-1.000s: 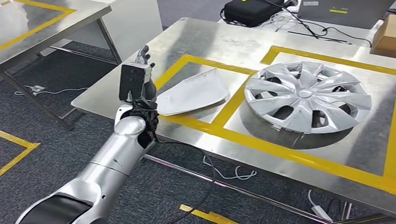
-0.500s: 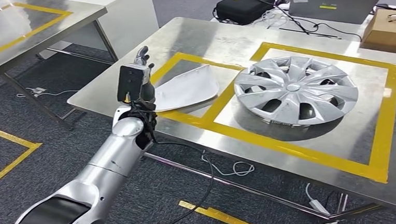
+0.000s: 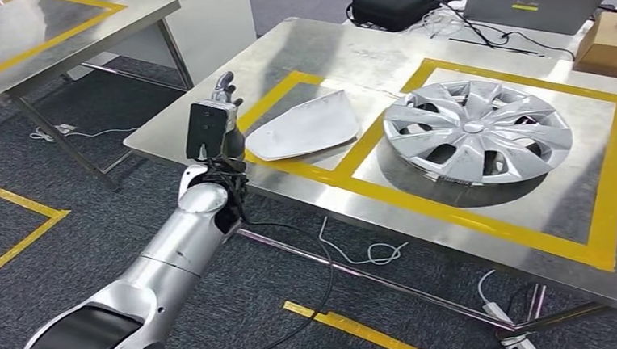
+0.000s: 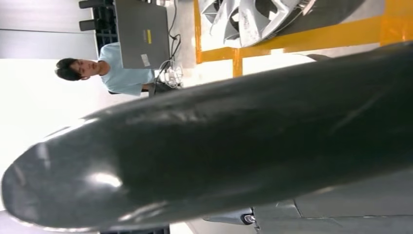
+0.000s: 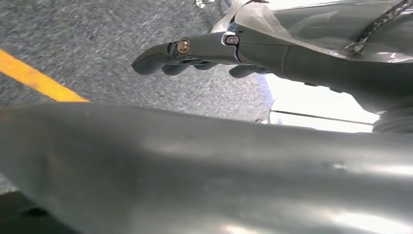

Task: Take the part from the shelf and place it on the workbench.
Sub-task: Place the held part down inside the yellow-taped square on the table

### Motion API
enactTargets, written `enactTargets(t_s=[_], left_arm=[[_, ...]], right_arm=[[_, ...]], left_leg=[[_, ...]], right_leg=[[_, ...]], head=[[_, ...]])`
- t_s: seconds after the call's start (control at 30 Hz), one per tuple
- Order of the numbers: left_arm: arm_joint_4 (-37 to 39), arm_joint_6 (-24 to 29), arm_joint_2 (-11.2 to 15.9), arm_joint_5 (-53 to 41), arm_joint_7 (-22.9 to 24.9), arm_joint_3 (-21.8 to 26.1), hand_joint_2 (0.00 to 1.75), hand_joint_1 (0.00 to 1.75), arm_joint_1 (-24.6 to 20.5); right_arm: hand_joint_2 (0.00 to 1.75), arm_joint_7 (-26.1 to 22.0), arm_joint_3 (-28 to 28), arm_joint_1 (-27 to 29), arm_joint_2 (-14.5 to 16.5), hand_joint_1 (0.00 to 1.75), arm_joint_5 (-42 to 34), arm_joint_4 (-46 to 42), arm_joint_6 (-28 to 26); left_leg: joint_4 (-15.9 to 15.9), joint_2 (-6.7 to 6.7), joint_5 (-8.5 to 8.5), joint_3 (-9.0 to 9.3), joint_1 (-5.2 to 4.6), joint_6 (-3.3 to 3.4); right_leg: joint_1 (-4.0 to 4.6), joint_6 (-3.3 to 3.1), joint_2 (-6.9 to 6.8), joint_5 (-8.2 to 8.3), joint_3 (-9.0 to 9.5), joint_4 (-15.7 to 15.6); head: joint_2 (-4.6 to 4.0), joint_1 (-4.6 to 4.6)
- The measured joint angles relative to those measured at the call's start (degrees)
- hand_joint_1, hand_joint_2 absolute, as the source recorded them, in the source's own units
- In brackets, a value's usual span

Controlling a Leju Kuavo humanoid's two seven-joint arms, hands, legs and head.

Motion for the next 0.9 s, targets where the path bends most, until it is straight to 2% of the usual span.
enactTargets(t_s=[0.03, 0.07, 0.1, 0.17, 0.2, 0.23, 0.27, 0.33, 0.37, 0.4, 0.43, 0.5, 0.53, 0.57, 0.6, 0.67, 0.7, 0.73, 0.77, 0.83, 0.87, 0.9], left_arm=[[-0.1, 0.1, 0.0, 0.0, 0.0, 0.0, 0.00, 0.00, 0.0], [-0.2, 0.1, 0.0, 0.0, 0.0, 0.0, 0.00, 0.00, 0.0], [-0.3, 0.2, 0.1, 0.0, 0.0, -0.1, 0.00, 0.00, 0.0], [-0.4, 0.3, 0.1, -0.1, 0.0, -0.1, 0.00, 0.00, 0.0], [-0.4, 0.3, 0.2, -0.1, 0.0, -0.1, 0.00, 0.00, 0.0], [-0.4, 0.4, 0.3, -0.1, 0.0, -0.1, 0.00, 0.00, 0.0], [-0.4, 0.4, 0.3, -0.1, 0.0, -0.1, 0.00, 0.00, 0.0], [-0.4, 0.4, 0.5, -0.1, 0.0, -0.1, 0.00, 0.00, 0.1], [-0.4, 0.5, 0.6, -0.1, 0.0, -0.1, 0.00, 0.00, 0.1], [-0.4, 0.5, 0.6, -0.1, 0.0, -0.1, 0.00, 0.00, 0.2], [-0.4, 0.5, 0.6, -0.1, 0.0, -0.1, 0.00, 0.00, 0.2], [-0.5, 0.5, 0.6, -0.1, 0.0, -0.1, 0.00, 0.00, 0.2], [-0.6, 0.5, 0.6, -0.1, 0.0, -0.1, 0.00, 0.00, 0.2], [-0.7, 0.4, 0.6, -0.1, 0.0, -0.1, 0.00, 0.00, 0.1], [-0.8, 0.4, 0.6, -0.2, 0.0, -0.1, 0.00, 0.00, 0.1], [-0.9, 0.5, 0.6, -0.2, 0.0, -0.2, 0.00, 0.00, 0.1], [-0.9, 0.5, 0.5, -0.1, 0.0, -0.2, 0.00, 0.00, 0.1], [-0.9, 0.5, 0.5, -0.1, 0.1, -0.2, 0.00, 0.00, 0.1], [-0.9, 0.5, 0.5, -0.1, 0.1, -0.2, 0.00, 0.00, 0.1], [-0.9, 0.5, 0.5, -0.1, 0.3, -0.2, 0.00, 0.00, 0.3], [-0.9, 0.5, 0.5, -0.1, 0.3, -0.2, 0.00, 0.00, 0.4], [-0.9, 0.5, 0.5, -0.1, 0.4, -0.2, 0.00, 0.00, 0.5]], right_arm=[[0.00, 0.0, 0.0, 0.0, 0.0, 0.00, 0.0, 0.0, 0.0], [0.00, 0.0, 0.0, -0.1, 0.0, 0.00, 0.0, 0.0, 0.0], [0.00, 0.0, 0.0, -0.1, 0.0, 0.00, 0.0, 0.0, 0.0], [0.00, 0.0, 0.0, 0.0, 0.0, 0.00, 0.0, 0.0, 0.0], [0.00, 0.0, 0.0, 0.0, 0.0, 0.00, 0.0, 0.0, 0.0], [0.00, 0.0, 0.0, 0.0, 0.0, 0.00, 0.0, 0.0, 0.0], [0.00, 0.0, 0.0, 0.0, 0.0, 0.00, 0.0, 0.0, 0.0], [0.00, 0.0, -0.1, 0.0, 0.0, 0.00, 0.1, 0.0, 0.0], [0.00, 0.0, -0.1, 0.0, 0.0, 0.00, 0.1, 0.0, 0.1], [0.00, 0.0, -0.1, 0.0, 0.0, 0.00, 0.1, 0.0, 0.1], [0.00, 0.1, -0.1, 0.0, 0.0, 0.00, 0.2, 0.0, 0.1], [0.00, 0.1, -0.2, 0.0, 0.1, 0.00, 0.2, 0.0, 0.1], [0.00, 0.1, -0.2, 0.0, 0.1, 0.00, 0.2, 0.0, 0.1], [0.00, 0.1, -0.3, 0.0, 0.1, 0.00, 0.2, 0.0, 0.1], [0.00, 0.1, -0.3, 0.0, 0.1, 0.00, 0.2, 0.0, 0.1], [0.00, 0.0, -0.4, 0.0, 0.1, 0.00, 0.3, 0.0, 0.1], [0.00, 0.0, -0.4, 0.0, 0.1, 0.00, 0.3, 0.0, 0.1], [0.00, 0.0, -0.5, 0.0, 0.1, 0.00, 0.3, 0.0, 0.1], [0.00, 0.0, -0.5, 0.0, 0.1, 0.00, 0.4, 0.0, 0.1], [0.00, 0.0, -0.5, 0.0, 0.1, 0.00, 0.4, 0.0, 0.1], [0.00, 0.0, -0.5, 0.0, 0.1, 0.00, 0.4, 0.0, 0.1], [0.00, 0.0, -0.5, 0.0, 0.1, 0.00, 0.5, 0.0, 0.1]], left_leg=[[0.1, -0.01, 0.22, -0.21, -0.07, -0.28], [0.3, -0.01, 0.46, -0.38, -0.15, -0.57], [0.3, 0.00, 0.72, -0.52, -0.22, -0.86], [0.5, -0.05, 0.95, -0.78, -0.18, -1.43], [1.2, -0.10, 0.16, -1.15, -0.14, -1.75], [2.9, -0.15, -1.48, -1.82, -0.07, -2.06], [5.6, -0.20, -3.86, -2.76, 0.04, -2.36], [12.9, -0.19, -8.63, -4.69, 0.19, -2.76], [15.5, -0.19, -9.64, -5.05, 0.22, -2.80], [16.5, -0.19, -9.48, -4.64, 0.22, -2.70], [15.4, -0.20, -8.34, -3.30, 0.19, -2.48], [8.5, -0.21, -5.63, 1.62, -0.02, -1.66], [4.7, -0.21, -4.99, 4.09, -0.14, -1.24], [1.9, -0.21, -4.78, 5.79, -0.28, -0.90], [0.3, -0.20, -4.87, 6.64, -0.40, -0.70], [-0.7, -0.11, -4.60, 6.50, -0.33, -0.38], [-0.9, -0.01, -4.27, 6.24, -0.20, -0.09], [-1.2, 0.09, -3.84, 5.84, -0.06, 0.27], [-1.3, 0.17, -3.32, 5.31, 0.02, 0.64], [-1.2, 0.18, -2.40, 4.01, -0.12, 1.00], [-1.2, 0.19, -1.93, 3.34, -0.20, 1.03], [-1.1, 0.19, -1.49, 2.71, -0.25, 1.01]], right_leg=[[0.04, -0.15, 0.05, 0.62, 1.85, -2.9], [0.09, -0.30, 0.11, 0.77, 2.92, -4.6], [0.17, -0.49, 0.17, 0.75, 3.08, -5.0], [0.08, -1.29, 0.13, 1.25, 2.53, -5.0], [0.01, -1.80, 0.07, 1.64, 2.23, -5.1], [-0.09, -2.31, -0.01, 2.08, 1.86, -5.1], [-0.14, -2.65, -0.08, 2.49, 1.43, -5.2], [-0.06, -2.92, -0.10, 3.25, 0.36, -5.1], [0.00, -2.93, -0.11, 3.63, -0.20, -5.1], [0.07, -2.92, -0.11, 4.01, -0.77, -5.0], [0.16, -2.89, -0.10, 4.36, -1.28, -5.0], [0.40, -2.74, -0.06, 4.95, -1.95, -4.9], [0.55, -2.58, -0.05, 5.18, -2.14, -4.8], [0.63, -2.33, -0.04, 5.47, -2.31, -4.8], [0.66, -2.01, -0.05, 5.79, -2.50, -4.7], [0.59, -1.30, -0.05, 6.20, -3.01, -4.6], [0.58, -0.98, -0.03, 5.59, -3.50, -4.1], [0.59, -0.72, 0.00, 4.08, -4.26, -2.7], [0.54, -0.51, 0.03, 1.79, -5.33, -0.1], [0.45, -0.17, 0.04, -2.91, -7.75, 7.3], [0.41, -0.05, 0.03, -3.98, -8.48, 10.3], [0.40, 0.04, 0.02, -3.83, -8.45, 11.7]], head=[[0.00, -0.05], [0.00, -0.05], [0.00, -0.10], [0.00, -0.11], [0.00, -0.22], [0.00, -0.29], [0.00, -0.39], [0.00, -0.51], [0.00, -0.52], [0.00, -0.54], [0.00, -0.55], [0.00, -0.55], [0.00, -0.53], [0.00, -0.50], [0.00, -0.51], [0.00, -0.52], [0.00, -0.52], [0.00, -0.42], [0.00, -0.36], [0.00, -0.28], [0.00, -0.30], [0.00, -0.30]])
